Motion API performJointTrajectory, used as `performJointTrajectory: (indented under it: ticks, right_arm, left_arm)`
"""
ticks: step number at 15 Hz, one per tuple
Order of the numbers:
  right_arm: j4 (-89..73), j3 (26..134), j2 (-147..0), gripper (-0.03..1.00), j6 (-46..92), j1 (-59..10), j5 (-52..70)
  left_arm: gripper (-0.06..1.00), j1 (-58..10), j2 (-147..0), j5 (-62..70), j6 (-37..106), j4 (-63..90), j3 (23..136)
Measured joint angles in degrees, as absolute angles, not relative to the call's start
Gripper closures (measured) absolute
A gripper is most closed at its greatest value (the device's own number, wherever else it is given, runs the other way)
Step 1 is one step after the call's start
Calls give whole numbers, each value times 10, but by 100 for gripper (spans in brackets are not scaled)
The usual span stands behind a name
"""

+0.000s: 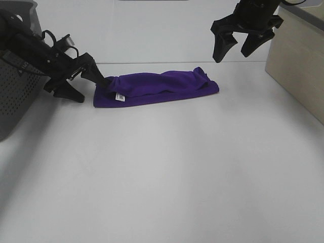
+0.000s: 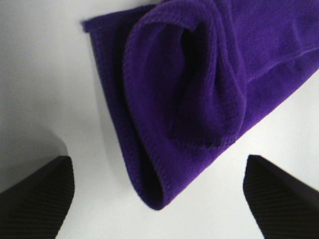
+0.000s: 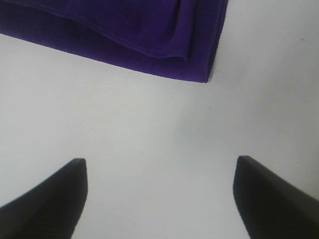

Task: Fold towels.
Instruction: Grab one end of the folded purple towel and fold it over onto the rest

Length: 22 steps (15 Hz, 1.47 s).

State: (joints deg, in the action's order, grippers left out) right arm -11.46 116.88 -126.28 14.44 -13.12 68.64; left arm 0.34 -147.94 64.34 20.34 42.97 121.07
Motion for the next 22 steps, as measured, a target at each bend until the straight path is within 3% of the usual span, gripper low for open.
performJointTrajectory:
  ticks: [5,6,8,10,11,18,22]
  right_arm:
    - [-114,1169,-1262,18,143,-131,697]
    - [-114,1169,-1262,18,143,-131,697]
    - [-114,1169,-1262,18,143,-131,697]
    - [-114,1169,-1262,18,143,-131,697]
    - [-114,1169,-1262,18,143,-131,697]
    - [-114,1169,-1212,18,108,-131,698]
    - [-115,1169,-1176,18,101,-131,698]
  left_arm:
    - [15,-76,-1487,558,189,446,1214]
    - [20,-93,-1489,533,175,446,1214]
    - [43,-113,-1493,511,159,434,1214]
    - [83,-115,-1496,510,155,403,1214]
    - [90,-115,-1496,513,153,394,1214]
    - [92,-76,-1395,629,115,186,1219]
    - [92,-125,-1359,644,135,190,1227]
